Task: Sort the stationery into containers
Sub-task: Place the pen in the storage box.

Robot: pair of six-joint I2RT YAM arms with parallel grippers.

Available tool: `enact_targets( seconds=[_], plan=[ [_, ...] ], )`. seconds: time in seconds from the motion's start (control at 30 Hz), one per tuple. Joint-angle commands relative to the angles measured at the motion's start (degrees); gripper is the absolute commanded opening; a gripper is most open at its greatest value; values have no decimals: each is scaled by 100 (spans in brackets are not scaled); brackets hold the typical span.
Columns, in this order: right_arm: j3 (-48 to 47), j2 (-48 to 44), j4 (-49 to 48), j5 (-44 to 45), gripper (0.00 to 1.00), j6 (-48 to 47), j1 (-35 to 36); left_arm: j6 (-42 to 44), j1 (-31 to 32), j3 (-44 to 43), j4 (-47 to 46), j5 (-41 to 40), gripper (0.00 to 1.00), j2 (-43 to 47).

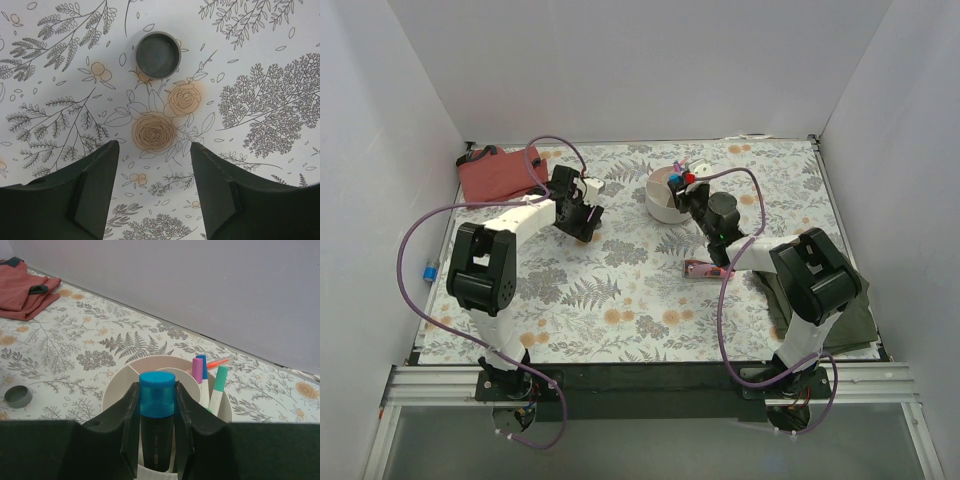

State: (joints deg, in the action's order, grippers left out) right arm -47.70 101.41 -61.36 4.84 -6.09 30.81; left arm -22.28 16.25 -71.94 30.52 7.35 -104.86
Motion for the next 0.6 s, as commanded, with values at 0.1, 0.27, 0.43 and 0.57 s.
enact_targets(
  seconds=[0.1, 0.27, 0.43, 0.57],
  plan=[
    [103, -226, -421, 228, 31, -156, 39, 40, 18, -329, 94, 82, 59, -131],
    [68, -603, -35, 193, 57, -235, 39, -4, 18, -338, 50, 99, 59, -131],
    [-257, -1140, 1090, 202, 71, -279, 39, -30, 18, -233, -152, 21, 59, 131],
    [-432, -1631, 1802, 52, 73, -288, 39, 74, -25, -83, -319, -23, 59, 439]
  ],
)
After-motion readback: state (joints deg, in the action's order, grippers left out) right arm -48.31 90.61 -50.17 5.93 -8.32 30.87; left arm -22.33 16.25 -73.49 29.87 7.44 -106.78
